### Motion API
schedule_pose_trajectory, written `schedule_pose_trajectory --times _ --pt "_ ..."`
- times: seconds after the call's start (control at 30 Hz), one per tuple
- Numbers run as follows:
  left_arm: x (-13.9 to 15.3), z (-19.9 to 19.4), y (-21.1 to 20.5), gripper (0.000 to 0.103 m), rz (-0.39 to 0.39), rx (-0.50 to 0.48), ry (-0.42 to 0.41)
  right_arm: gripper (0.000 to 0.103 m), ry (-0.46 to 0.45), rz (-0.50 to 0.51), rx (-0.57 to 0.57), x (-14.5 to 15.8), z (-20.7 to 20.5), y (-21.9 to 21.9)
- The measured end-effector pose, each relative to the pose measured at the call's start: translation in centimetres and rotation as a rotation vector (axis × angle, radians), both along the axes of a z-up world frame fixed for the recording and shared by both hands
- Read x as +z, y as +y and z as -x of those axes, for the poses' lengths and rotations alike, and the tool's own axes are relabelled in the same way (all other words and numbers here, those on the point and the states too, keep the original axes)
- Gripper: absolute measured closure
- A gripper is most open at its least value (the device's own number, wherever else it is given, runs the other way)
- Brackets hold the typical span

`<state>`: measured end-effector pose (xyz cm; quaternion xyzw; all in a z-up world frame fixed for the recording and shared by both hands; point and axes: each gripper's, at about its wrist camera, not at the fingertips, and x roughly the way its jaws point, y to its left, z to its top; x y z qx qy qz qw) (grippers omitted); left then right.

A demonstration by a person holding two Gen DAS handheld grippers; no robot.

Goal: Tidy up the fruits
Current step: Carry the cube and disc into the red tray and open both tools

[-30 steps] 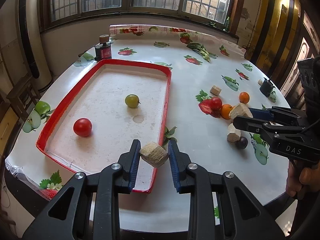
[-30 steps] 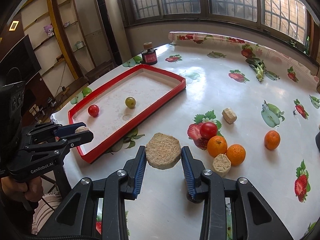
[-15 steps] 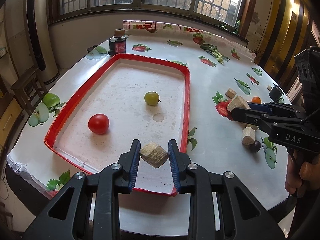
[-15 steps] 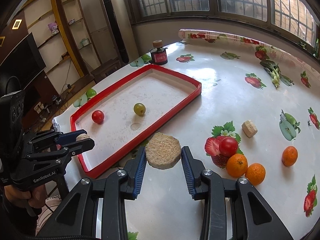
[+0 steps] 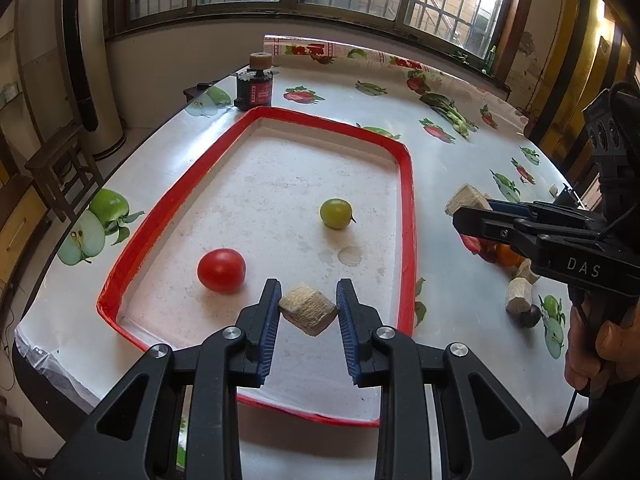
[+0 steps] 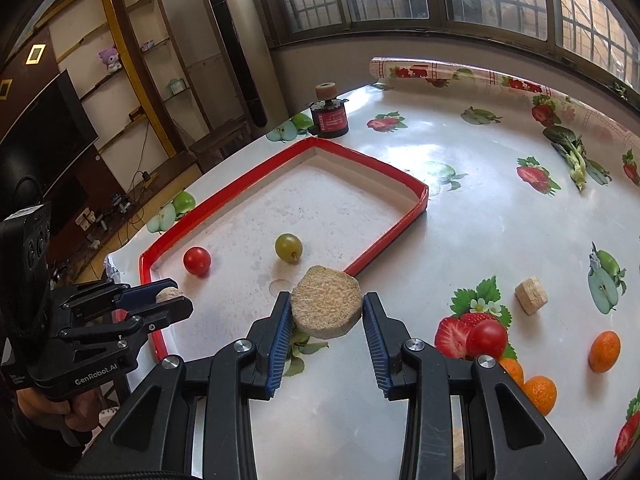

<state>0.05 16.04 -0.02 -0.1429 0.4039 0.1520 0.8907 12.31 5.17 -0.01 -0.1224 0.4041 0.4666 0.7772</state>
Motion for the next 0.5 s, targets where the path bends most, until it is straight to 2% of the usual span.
schedule_pose_trajectory --times 0.23,0.5 --pt "0.9 -3.9 3.3 0.077 -0.034 0.037 0.006 0.067 0.024 0.008 0.015 -0.3 -2.6 4.4" --pt "-1.3 -7.7 6.6 0.077 -0.045 0.085 0.088 0.067 0.038 0.076 0.023 -2.6 -5.5 9.7"
